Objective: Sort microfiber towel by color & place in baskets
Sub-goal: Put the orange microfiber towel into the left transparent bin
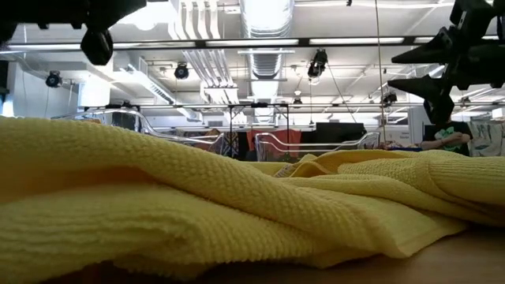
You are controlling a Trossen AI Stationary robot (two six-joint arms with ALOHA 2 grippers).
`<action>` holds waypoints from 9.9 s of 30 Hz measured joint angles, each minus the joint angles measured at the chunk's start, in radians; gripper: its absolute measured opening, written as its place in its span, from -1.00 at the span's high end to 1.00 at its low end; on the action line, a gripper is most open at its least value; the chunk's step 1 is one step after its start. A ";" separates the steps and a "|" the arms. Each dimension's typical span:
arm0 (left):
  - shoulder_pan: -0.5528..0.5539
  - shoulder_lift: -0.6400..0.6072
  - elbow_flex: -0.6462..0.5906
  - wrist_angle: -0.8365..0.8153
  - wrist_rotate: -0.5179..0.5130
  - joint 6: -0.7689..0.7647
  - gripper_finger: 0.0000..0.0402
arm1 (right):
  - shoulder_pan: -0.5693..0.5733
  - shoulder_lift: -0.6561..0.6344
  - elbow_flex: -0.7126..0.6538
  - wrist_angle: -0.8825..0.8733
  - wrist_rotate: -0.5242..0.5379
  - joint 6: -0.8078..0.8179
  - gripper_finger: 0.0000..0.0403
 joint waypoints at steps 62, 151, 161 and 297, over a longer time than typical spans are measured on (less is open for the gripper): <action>0.741 0.230 0.444 -1.239 0.482 0.230 1.00 | 0.005 0.271 0.048 0.177 -0.014 -0.150 0.06; 1.052 0.667 0.406 -1.047 0.316 0.618 0.13 | 0.005 0.280 0.046 0.088 -0.018 -0.144 0.06; 1.063 0.679 0.406 -1.002 0.355 0.651 0.03 | 0.005 0.280 0.045 0.084 -0.021 -0.150 0.06; 0.711 0.358 0.702 -0.977 0.728 -0.023 1.00 | 0.005 0.280 0.045 0.072 -0.035 -0.141 0.06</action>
